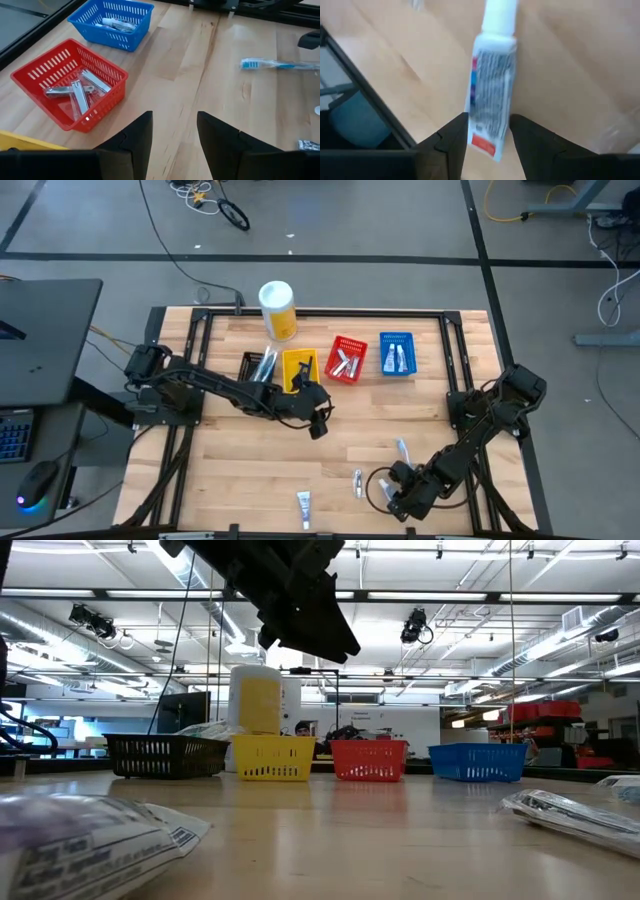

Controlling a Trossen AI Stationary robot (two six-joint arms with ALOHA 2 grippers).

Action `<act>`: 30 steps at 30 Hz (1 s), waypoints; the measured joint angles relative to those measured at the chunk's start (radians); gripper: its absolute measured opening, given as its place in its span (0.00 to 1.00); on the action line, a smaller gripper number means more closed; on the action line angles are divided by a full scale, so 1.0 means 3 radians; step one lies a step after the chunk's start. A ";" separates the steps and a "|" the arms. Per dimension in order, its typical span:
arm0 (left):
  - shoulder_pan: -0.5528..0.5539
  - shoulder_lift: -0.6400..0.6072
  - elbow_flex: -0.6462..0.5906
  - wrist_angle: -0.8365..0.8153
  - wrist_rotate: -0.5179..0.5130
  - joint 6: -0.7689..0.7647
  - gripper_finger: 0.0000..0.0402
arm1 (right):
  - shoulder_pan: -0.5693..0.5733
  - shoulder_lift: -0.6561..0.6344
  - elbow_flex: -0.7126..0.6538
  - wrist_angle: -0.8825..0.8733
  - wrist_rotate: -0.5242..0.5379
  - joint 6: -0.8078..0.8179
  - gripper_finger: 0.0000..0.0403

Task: Pick & Place Travel size toiletries
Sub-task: Put the white toothpaste into the blue bin

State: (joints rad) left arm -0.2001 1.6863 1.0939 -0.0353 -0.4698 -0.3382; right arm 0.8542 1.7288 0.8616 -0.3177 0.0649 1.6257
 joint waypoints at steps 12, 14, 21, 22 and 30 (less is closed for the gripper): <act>0.0000 0.0000 0.0000 -0.0004 0.0011 0.0018 0.41 | -0.0023 0.0003 -0.0003 -0.0083 0.0123 -0.0163 0.30; 0.0000 0.0001 0.0000 -0.0003 0.0011 0.0018 0.41 | -0.0023 0.0003 -0.0004 -0.0095 0.0115 -0.0185 0.25; 0.0000 0.0001 0.0000 -0.0001 0.0006 0.0019 0.41 | -0.0065 -0.0004 -0.0009 -0.0025 0.0194 -0.0542 0.08; 0.0000 0.0000 0.0000 -0.0001 -0.0003 0.0019 0.41 | -0.0079 -0.0029 -0.0009 -0.0035 0.0195 -0.0572 0.06; 0.0000 0.0001 0.0000 0.0000 -0.0024 0.0019 0.41 | -0.0293 -0.0631 -0.0016 -0.0584 0.0589 -0.1005 0.03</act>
State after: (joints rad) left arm -0.2001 1.6867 1.0939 -0.0353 -0.4770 -0.3325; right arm 0.7664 1.5395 0.8567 -0.4929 0.2415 1.3242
